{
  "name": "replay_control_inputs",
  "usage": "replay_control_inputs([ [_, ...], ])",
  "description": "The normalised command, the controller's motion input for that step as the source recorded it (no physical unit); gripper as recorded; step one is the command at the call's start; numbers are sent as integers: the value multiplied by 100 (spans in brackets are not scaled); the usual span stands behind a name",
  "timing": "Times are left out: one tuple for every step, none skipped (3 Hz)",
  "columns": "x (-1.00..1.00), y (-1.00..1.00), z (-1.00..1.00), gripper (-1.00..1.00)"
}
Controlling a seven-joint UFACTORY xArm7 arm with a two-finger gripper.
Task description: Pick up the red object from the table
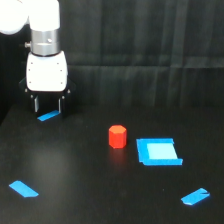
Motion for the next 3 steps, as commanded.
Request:
replay_control_inputs([
  [68, -11, -12, 96],
  [68, -30, -16, 93],
  [87, -30, -22, 100],
])
